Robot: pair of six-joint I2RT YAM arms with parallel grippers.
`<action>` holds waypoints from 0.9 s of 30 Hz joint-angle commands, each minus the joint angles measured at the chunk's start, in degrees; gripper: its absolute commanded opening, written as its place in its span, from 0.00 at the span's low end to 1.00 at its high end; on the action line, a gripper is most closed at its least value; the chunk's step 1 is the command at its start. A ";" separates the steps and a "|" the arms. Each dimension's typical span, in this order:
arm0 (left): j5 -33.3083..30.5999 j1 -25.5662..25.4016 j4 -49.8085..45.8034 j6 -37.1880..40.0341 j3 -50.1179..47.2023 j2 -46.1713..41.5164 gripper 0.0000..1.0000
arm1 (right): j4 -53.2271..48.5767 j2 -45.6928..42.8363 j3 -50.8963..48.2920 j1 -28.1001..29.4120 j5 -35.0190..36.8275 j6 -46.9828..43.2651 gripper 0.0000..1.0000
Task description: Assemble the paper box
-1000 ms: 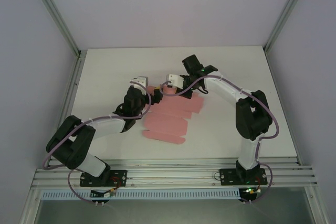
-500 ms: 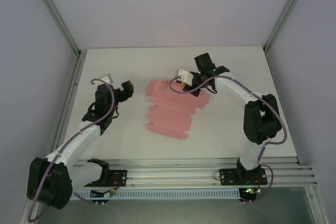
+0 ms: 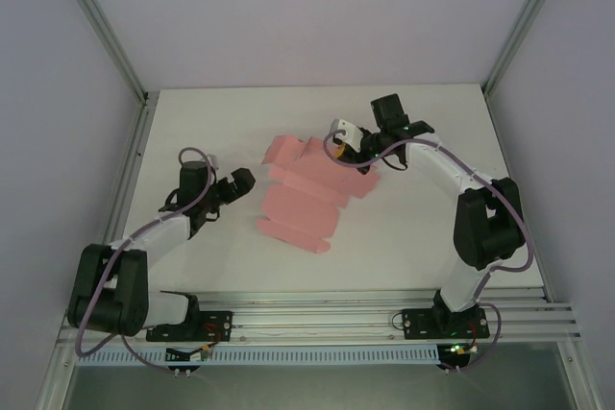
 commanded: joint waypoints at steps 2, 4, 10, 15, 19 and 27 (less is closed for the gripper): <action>14.34 0.33 14.67 -1.71 -0.82 4.55 1.00 | 1.16 -1.88 -0.41 -0.10 -5.91 1.68 0.00; 17.26 0.26 18.32 -2.66 -0.68 7.01 1.00 | 0.94 -1.87 -0.36 -0.14 -6.43 1.91 0.00; 30.81 0.21 42.24 -10.17 -3.77 14.81 1.00 | 1.27 -1.90 -0.12 -0.15 -5.96 2.87 0.00; 33.64 0.04 55.51 -16.83 -3.77 22.87 0.98 | 1.28 -1.90 0.14 -0.18 -5.61 3.50 0.00; 33.21 -1.36 60.51 -18.64 -2.59 26.89 0.96 | 0.85 -2.10 0.13 -0.09 -6.36 3.56 0.00; 31.22 -6.27 49.70 -11.86 1.34 26.28 0.94 | 1.22 -1.73 -0.30 -0.13 -7.03 4.46 0.00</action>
